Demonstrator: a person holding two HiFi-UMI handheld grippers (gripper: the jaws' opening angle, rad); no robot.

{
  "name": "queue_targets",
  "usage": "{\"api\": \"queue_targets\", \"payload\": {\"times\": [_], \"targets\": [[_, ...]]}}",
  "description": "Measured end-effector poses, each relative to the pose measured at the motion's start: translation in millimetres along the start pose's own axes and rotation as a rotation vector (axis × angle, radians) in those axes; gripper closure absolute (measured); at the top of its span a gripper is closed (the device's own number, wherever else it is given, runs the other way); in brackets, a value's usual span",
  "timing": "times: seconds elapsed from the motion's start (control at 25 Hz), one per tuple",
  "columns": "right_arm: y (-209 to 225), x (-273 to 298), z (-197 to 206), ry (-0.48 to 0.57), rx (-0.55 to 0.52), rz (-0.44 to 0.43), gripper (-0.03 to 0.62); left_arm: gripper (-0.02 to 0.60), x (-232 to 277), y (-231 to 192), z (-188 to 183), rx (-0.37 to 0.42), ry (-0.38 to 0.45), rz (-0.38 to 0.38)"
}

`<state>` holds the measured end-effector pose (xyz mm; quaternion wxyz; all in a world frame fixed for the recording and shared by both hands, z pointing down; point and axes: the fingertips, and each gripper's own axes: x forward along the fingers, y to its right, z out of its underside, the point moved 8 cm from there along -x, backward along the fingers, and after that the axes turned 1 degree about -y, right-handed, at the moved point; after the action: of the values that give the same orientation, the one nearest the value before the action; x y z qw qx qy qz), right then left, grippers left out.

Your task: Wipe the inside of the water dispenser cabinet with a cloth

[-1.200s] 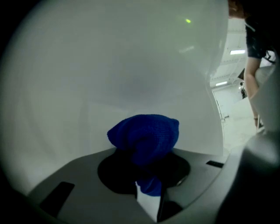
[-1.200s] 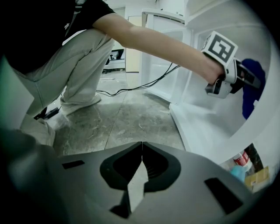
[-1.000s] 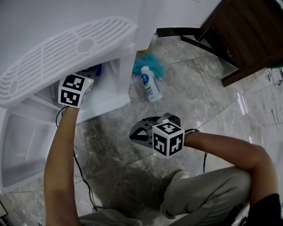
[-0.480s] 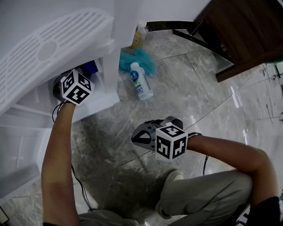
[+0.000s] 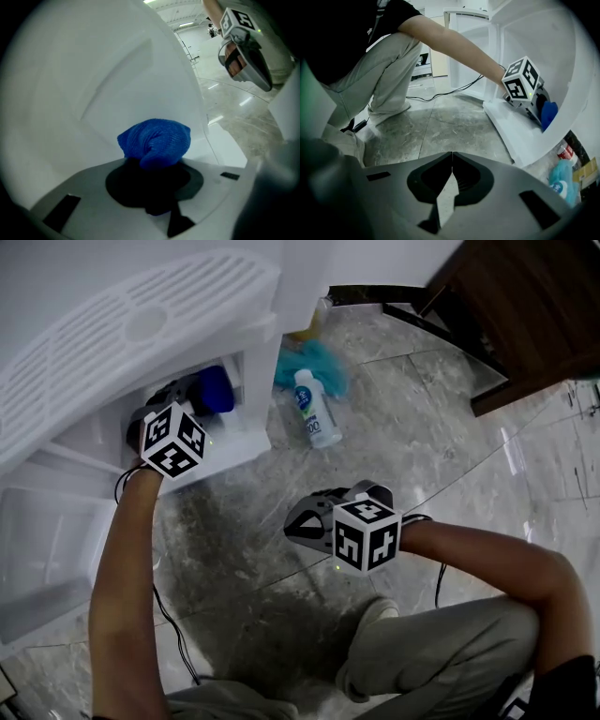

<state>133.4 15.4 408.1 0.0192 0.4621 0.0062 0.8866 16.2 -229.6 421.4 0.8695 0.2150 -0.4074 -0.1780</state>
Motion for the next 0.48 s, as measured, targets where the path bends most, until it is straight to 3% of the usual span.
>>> {"api": "queue_targets", "payload": {"times": [0.16, 0.32, 0.48], "targets": [[-2, 0, -5, 0.013, -0.002, -0.004, 0.595, 0.488, 9, -9, 0, -0.007, -0.041, -0.052], [-6, -7, 9, -0.013, 0.024, 0.004, 0.595, 0.488, 20, -29, 3, -0.071, -0.12, -0.146], [-5, -10, 22, -0.044, 0.042, 0.01, 0.595, 0.488, 19, -28, 3, -0.104, -0.122, -0.15]]}}
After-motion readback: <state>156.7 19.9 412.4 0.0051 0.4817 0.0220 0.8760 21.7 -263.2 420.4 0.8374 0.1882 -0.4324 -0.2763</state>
